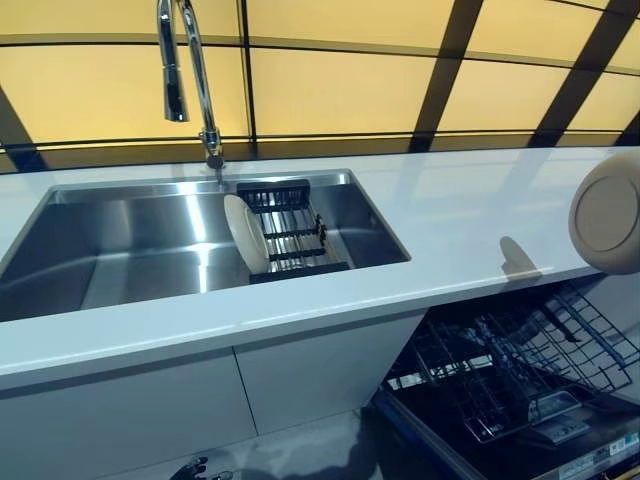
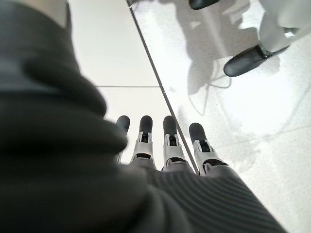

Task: Take plates into dishwasher

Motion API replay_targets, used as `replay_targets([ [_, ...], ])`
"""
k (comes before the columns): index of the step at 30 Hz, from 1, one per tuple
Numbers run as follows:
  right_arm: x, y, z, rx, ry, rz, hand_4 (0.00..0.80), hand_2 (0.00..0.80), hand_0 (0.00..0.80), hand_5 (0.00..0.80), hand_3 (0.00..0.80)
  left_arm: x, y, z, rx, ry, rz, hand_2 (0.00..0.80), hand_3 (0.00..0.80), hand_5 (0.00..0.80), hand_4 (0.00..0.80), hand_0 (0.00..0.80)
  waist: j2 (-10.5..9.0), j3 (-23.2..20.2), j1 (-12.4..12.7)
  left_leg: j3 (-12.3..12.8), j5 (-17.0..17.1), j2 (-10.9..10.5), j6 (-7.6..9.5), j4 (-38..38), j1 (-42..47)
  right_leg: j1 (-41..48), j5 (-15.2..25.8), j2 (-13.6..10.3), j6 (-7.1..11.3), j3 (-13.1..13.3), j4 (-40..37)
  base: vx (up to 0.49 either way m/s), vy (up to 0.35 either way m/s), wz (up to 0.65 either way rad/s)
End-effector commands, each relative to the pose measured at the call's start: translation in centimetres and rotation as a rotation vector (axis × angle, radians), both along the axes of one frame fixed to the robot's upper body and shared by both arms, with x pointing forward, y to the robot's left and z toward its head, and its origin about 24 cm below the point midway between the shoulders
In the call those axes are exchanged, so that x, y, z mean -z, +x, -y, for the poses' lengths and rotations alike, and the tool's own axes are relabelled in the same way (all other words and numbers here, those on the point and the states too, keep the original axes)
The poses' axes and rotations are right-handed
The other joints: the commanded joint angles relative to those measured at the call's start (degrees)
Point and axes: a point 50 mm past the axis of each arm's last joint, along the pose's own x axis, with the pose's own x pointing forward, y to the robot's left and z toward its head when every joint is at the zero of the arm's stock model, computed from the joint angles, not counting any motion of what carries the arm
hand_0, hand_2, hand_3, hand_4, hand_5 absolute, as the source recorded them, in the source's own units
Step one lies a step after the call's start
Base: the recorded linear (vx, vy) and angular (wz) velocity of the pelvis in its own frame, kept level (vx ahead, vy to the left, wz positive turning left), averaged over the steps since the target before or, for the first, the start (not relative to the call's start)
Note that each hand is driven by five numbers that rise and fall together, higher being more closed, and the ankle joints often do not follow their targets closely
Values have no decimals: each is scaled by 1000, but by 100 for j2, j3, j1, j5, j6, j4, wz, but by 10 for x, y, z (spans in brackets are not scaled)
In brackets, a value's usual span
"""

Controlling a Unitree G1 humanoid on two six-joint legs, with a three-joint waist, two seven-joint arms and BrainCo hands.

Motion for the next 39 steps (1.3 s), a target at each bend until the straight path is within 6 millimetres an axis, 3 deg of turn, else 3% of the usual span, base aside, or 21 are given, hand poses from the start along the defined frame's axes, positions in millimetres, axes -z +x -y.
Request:
replay_targets([
  [1,-41,-27,22,64,-61,130,800,800,800,800,800,-8,12,-21,19,79,-1,0,0,0,0,0,-84,30,57,-183,-705,-6,296,17,234,426,-525,16,368,-314,22,0,0,0],
  [11,-17,-36,28,6,-56,33,800,800,800,800,800,-4,0,-30,-46,112,-80,0,0,0,0,0,-81,-1,-148,14,-716,14,307,17,237,342,-489,48,392,-193,22,-11,-3,-9],
  [25,26,-48,30,-74,-74,-114,800,800,800,800,800,-7,9,-33,-67,115,-60,0,0,0,0,0,-38,46,-356,200,-749,34,356,17,242,231,-436,82,432,-48,36,-13,-3,-7],
  [39,49,-35,8,-170,-128,-145,800,800,800,800,800,-6,9,-28,-67,92,-47,0,0,0,0,0,58,112,-354,172,-742,14,350,17,205,186,-439,73,414,-69,22,-5,-4,-2],
])
